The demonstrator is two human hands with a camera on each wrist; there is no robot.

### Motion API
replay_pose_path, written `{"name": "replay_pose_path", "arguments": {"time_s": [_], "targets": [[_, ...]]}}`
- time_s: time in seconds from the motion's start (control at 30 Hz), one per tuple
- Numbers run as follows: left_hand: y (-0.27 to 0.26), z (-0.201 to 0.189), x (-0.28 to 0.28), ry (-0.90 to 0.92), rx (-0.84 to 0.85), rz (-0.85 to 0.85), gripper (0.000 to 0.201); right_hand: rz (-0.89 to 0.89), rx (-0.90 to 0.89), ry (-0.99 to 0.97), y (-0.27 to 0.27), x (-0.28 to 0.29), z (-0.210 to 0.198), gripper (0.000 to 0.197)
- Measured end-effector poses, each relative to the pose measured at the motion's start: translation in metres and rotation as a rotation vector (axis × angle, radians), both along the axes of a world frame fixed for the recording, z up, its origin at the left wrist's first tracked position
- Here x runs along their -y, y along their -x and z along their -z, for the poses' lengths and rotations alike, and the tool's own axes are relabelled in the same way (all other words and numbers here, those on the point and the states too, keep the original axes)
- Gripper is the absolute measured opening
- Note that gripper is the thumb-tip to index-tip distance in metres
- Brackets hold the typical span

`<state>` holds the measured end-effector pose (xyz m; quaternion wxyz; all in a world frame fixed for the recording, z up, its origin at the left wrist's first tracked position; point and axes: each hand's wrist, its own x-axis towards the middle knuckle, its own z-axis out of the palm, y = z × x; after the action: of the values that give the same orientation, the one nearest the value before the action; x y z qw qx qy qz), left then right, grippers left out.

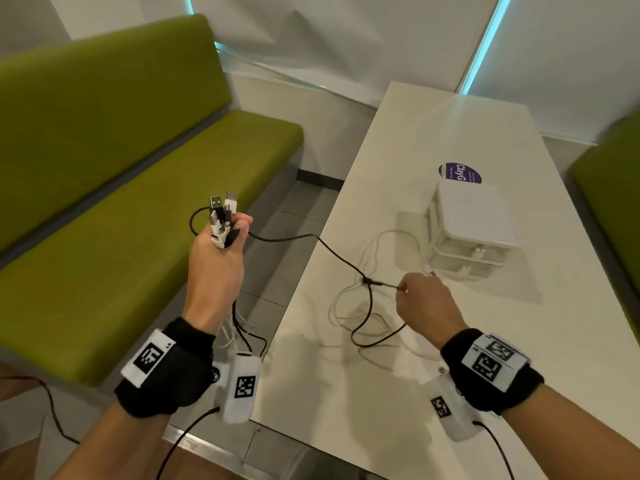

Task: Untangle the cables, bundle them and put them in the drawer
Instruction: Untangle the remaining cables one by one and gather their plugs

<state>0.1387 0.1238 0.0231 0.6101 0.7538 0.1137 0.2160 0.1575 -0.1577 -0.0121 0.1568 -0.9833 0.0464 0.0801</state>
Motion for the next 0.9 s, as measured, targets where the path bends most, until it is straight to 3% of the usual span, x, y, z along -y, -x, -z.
{"name": "replay_pose_path", "arguments": {"time_s": [0.13, 0.27, 0.4, 0.57, 0.63, 0.77, 0.9], "targets": [[0.0, 0.004, 0.003, 0.033, -0.01, 0.007, 0.016, 0.045, 0.226, -0.254, 0.004, 0.007, -0.031, 0.019], [0.0, 0.007, 0.005, 0.045, 0.007, 0.021, 0.016, -0.132, 0.344, -0.428, 0.01, -0.018, -0.039, 0.02], [0.002, 0.005, -0.001, 0.031, 0.014, 0.003, 0.015, -0.246, 0.251, -0.552, 0.007, -0.062, -0.021, 0.022], [0.005, 0.006, -0.019, 0.035, 0.063, -0.063, 0.018, -0.275, 0.006, -0.735, -0.006, -0.115, 0.007, 0.031], [0.009, 0.006, -0.026, 0.017, 0.074, -0.065, 0.019, -0.353, -0.051, -0.712, -0.011, -0.13, 0.019, 0.04], [0.015, 0.005, -0.036, -0.024, 0.043, -0.054, 0.026, -0.501, -0.134, -0.449, -0.013, -0.139, 0.038, 0.054], [0.019, 0.008, -0.032, 0.007, 0.021, 0.001, 0.024, -0.472, -0.058, -0.459, -0.011, -0.123, 0.039, 0.039]]}}
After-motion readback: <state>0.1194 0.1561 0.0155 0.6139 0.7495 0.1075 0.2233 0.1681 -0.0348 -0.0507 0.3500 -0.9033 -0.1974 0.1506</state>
